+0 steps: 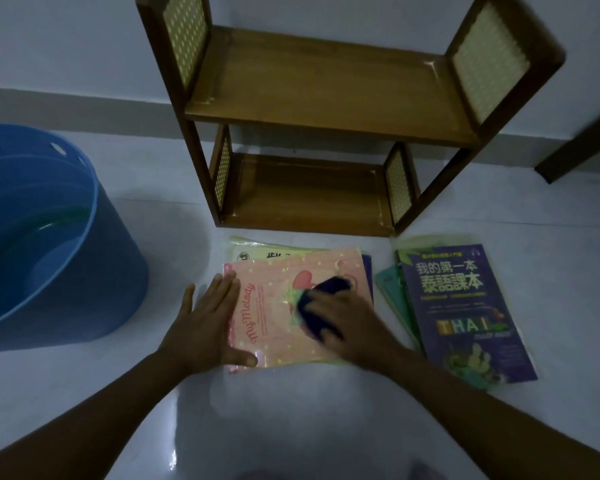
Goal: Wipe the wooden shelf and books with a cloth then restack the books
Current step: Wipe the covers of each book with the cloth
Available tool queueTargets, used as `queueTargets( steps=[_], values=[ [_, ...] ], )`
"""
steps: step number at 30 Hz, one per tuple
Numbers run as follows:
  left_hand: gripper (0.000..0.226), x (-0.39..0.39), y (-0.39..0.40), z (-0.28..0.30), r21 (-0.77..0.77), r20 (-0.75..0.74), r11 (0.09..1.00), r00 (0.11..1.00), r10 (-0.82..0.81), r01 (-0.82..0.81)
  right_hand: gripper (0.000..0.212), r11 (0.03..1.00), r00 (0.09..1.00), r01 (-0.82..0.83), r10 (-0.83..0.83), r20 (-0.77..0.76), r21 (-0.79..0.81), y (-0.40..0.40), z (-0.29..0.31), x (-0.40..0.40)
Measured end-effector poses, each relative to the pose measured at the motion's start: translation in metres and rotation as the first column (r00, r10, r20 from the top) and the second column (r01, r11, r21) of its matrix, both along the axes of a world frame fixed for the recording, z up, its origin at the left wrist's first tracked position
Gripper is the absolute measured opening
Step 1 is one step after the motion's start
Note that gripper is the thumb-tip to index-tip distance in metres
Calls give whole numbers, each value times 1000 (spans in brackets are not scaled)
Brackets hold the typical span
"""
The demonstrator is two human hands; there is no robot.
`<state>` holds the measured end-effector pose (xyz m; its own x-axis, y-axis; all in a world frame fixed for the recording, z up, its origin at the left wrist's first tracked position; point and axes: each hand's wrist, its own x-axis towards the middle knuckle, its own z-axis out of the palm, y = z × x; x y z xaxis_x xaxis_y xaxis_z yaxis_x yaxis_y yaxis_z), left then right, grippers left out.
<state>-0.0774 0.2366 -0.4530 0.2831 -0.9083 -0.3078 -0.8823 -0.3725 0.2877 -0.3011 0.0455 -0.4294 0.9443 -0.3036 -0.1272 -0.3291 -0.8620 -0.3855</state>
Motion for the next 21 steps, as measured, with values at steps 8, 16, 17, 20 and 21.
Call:
queueTargets(
  steps=[8, 16, 17, 20, 21],
  values=[
    [115, -50, -28, 35, -31, 41, 972, 972, -230, 232, 53, 786, 791, 553, -600, 125, 275, -49, 14, -52],
    [68, -71, -63, 56, 265, -139, 908, 945, -298, 325, 43, 436, 530, 661, -848, 31, 610, -57, 23, -54],
    [58, -63, -66, 69, 213, -215, 922, 936, -279, 323, 42, 384, 476, 679, -879, 24, 626, -63, 26, -58],
    [47, -44, -77, 123, -47, -328, 981, 924, -194, 189, 43, 292, 345, 697, -937, 51, 655, -81, 34, -73],
    [45, -40, -80, 139, -115, -377, 987, 915, -146, 110, 42, 289, 328, 696, -942, 67, 657, -83, 38, -76]
  ],
)
